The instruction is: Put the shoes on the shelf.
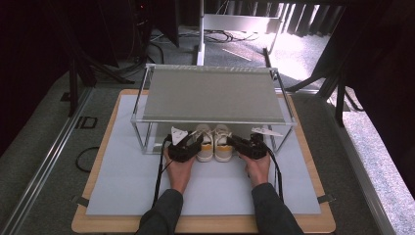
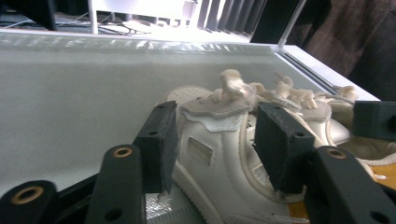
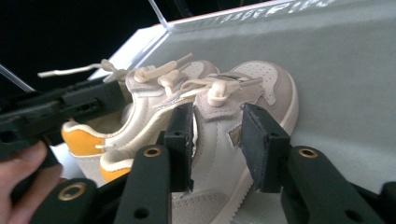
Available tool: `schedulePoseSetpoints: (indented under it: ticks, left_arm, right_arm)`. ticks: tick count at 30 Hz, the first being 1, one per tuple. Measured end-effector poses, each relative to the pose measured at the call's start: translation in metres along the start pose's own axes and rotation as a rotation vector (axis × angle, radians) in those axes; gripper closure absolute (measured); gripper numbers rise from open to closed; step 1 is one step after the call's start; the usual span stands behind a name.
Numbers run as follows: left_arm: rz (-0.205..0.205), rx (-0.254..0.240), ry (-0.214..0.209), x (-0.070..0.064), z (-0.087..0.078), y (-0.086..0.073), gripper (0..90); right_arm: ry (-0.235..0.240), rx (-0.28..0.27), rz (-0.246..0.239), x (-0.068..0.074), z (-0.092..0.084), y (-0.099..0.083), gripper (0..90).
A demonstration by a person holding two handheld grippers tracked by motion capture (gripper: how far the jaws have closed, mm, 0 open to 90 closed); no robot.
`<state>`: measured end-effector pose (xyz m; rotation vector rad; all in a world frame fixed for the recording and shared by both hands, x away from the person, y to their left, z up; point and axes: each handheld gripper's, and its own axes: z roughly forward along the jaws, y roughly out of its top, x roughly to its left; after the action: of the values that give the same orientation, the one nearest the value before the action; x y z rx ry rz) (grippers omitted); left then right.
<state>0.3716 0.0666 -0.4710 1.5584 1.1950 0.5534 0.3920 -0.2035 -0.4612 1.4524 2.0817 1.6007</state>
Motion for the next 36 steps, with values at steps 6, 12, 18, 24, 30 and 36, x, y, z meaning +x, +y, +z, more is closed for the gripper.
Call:
schedulePoseSetpoints:
  ticks: [6, 12, 18, 24, 30, 36]
  left_arm:
    - [-0.004, -0.051, -0.028, -0.001, -0.014, 0.002, 43.4]
    - [0.0, -0.057, -0.093, -0.006, -0.028, 0.0, 38.3]
    - [0.068, -0.02, -0.132, -0.014, -0.037, -0.002, 30.9]
    - [0.117, 0.079, -0.159, -0.013, -0.03, -0.01, 24.2]
    - [0.164, 0.149, -0.168, -0.013, -0.02, -0.016, 25.2]
    - [0.15, 0.194, -0.176, -0.01, -0.015, -0.015, 26.8]
  right_arm:
    - [-0.013, -0.085, -0.027, 0.0, -0.008, -0.002, 49.1]
    - [0.027, -0.108, -0.038, 0.011, -0.023, -0.007, 42.5]
    - [0.011, -0.074, -0.158, 0.028, -0.027, -0.016, 34.0]
    - [-0.021, -0.015, -0.225, 0.034, -0.02, -0.025, 29.4]
    - [-0.02, 0.019, -0.209, 0.029, -0.016, -0.031, 32.1]
    - [-0.021, 0.022, -0.198, 0.025, -0.013, -0.033, 38.4]
